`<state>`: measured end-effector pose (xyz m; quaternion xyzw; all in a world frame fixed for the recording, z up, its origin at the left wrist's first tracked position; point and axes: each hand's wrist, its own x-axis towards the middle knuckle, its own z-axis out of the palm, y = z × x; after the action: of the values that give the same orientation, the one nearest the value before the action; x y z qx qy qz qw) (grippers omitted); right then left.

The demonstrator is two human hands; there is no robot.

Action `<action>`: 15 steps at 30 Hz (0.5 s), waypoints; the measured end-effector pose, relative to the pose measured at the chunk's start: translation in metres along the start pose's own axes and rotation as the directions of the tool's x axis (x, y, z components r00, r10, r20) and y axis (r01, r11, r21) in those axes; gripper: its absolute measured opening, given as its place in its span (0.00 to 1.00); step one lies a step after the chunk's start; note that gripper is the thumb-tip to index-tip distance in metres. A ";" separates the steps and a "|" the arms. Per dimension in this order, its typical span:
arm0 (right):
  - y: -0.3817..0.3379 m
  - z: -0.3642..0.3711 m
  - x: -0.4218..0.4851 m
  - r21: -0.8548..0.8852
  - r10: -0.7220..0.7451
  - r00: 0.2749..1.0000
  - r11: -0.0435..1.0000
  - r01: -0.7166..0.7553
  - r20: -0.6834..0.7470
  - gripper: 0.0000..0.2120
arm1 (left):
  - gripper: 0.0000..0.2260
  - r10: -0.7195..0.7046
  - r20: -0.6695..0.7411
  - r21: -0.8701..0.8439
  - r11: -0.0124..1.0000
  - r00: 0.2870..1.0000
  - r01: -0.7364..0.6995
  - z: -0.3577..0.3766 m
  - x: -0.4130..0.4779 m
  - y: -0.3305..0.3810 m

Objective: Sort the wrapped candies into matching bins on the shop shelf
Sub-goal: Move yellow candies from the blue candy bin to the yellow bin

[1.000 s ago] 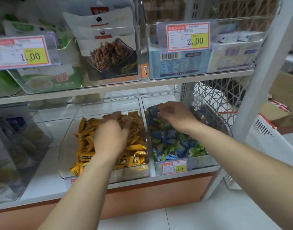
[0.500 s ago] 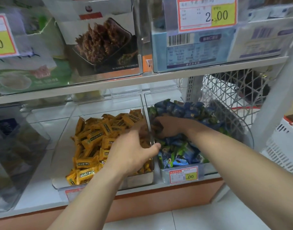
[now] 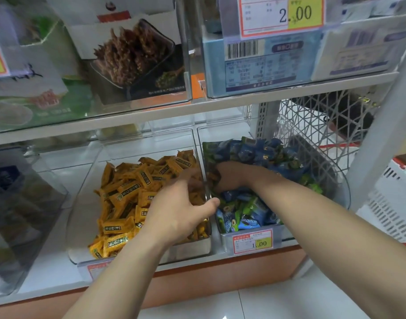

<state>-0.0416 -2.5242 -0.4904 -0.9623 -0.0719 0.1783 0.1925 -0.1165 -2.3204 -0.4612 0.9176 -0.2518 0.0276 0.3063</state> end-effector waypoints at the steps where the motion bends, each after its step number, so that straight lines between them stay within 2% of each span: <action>1: 0.000 0.003 0.000 0.011 -0.001 1.000 1.000 0.001 -0.004 0.16 | 0.34 0.000 0.001 -0.007 1.000 1.000 0.000 0.000 0.000 0.000; 10: 0.003 -0.006 0.005 0.256 0.028 0.995 0.965 -0.052 0.098 0.15 | 0.34 -0.004 0.012 -0.034 0.999 1.000 0.005 0.000 0.002 -0.002; 13: -0.002 -0.004 0.004 0.201 0.009 0.988 0.979 -0.040 0.153 0.08 | 0.34 -0.014 0.017 -0.036 0.999 1.000 0.014 0.000 0.004 -0.003; 15: -0.003 -0.001 0.003 0.208 0.009 0.989 0.977 -0.040 0.146 0.08 | 0.33 -0.019 0.017 -0.039 0.999 1.000 0.019 0.001 0.005 -0.003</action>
<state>-0.0386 -2.5215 -0.4893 -0.9218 -0.0543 0.2566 0.2855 -0.1111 -2.3209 -0.4626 0.9139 -0.2460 0.0123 0.3226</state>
